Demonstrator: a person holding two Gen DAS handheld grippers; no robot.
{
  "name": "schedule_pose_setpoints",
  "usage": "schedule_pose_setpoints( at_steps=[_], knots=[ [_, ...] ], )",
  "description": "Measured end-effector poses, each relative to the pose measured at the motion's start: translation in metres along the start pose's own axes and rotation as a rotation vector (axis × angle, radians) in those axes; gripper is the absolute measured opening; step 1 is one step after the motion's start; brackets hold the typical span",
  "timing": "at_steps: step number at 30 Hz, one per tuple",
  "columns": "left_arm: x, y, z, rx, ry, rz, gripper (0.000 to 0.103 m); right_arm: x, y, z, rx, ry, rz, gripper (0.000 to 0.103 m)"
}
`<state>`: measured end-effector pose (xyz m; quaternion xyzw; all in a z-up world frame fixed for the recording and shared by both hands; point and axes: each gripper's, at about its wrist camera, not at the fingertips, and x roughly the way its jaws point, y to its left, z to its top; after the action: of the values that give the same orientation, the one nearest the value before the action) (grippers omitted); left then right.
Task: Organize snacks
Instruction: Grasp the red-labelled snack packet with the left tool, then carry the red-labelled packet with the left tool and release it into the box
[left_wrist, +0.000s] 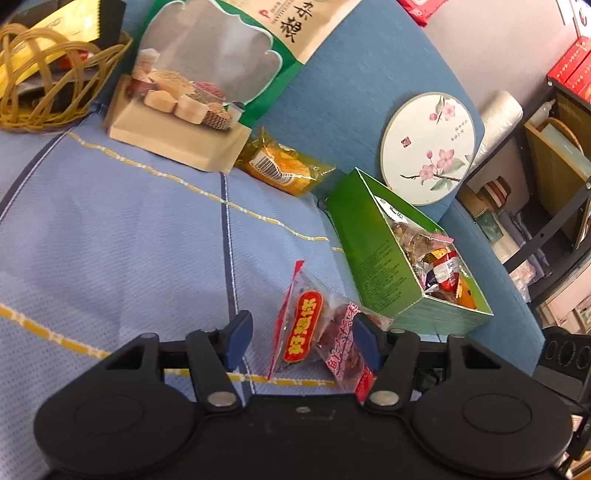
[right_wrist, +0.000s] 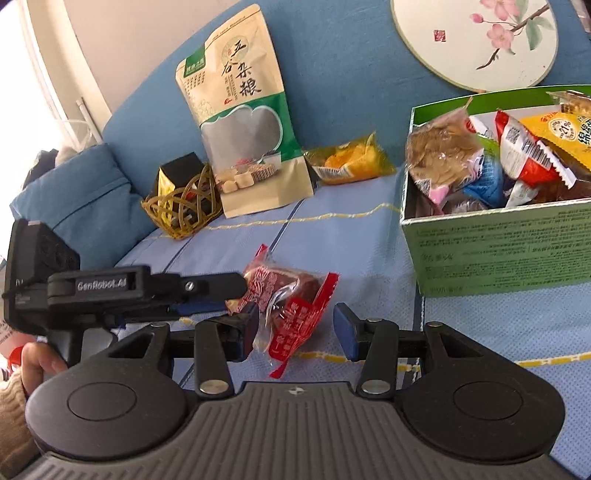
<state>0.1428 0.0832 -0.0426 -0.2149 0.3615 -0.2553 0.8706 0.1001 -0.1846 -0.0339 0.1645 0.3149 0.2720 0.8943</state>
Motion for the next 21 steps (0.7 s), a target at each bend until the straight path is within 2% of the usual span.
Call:
schedule_pose_setpoints(
  at_steps=[4,14,21],
  knots=[
    [0.009,-0.008,-0.002,0.070,0.002,0.054,0.103,0.002,0.000,0.000,-0.021,0.006,-0.015,0.078],
    [0.013,-0.018,-0.007,0.096,0.023,0.049,0.103,0.010,0.006,-0.004,-0.110,0.009,-0.031,0.077],
    [0.012,-0.016,-0.009,0.079,0.018,0.045,0.103,0.011,0.003,-0.004,-0.088,0.003,-0.021,0.077]
  ],
)
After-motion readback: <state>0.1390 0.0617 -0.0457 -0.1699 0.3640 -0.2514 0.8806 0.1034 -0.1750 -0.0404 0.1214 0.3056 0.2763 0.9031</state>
